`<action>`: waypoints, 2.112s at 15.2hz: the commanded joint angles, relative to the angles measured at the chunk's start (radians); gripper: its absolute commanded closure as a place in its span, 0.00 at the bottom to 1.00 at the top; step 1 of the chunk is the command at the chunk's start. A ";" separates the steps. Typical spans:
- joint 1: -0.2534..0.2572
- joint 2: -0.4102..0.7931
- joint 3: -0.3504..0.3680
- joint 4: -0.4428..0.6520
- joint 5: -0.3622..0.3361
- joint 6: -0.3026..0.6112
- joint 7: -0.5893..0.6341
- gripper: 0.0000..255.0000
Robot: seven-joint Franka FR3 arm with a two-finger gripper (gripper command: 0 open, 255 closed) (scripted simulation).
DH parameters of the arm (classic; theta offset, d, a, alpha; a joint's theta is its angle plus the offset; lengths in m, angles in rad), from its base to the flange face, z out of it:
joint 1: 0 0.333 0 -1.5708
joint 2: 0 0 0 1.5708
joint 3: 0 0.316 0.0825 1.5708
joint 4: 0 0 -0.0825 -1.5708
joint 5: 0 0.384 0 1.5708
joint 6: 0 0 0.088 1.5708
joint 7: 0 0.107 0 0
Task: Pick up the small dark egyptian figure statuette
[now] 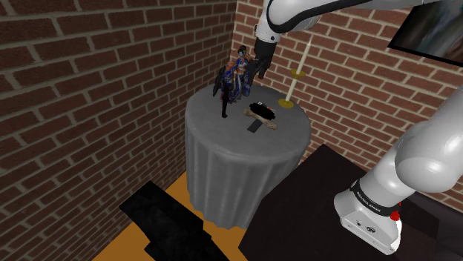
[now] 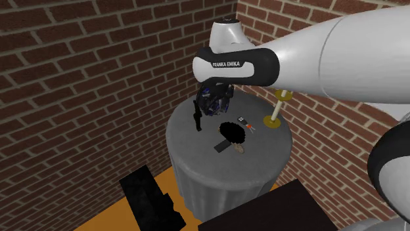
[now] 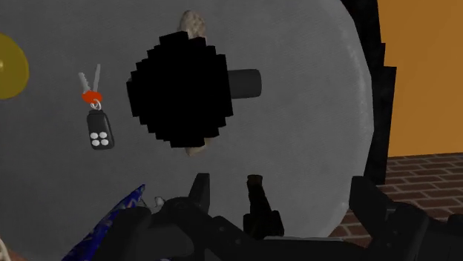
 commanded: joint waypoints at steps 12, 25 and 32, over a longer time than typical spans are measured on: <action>0.008 0.382 0.022 0.341 0.041 0.091 -0.066 0.00; 0.009 0.408 0.023 0.315 0.043 0.143 -0.070 1.00; 0.008 0.390 0.022 0.331 0.042 0.109 -0.068 1.00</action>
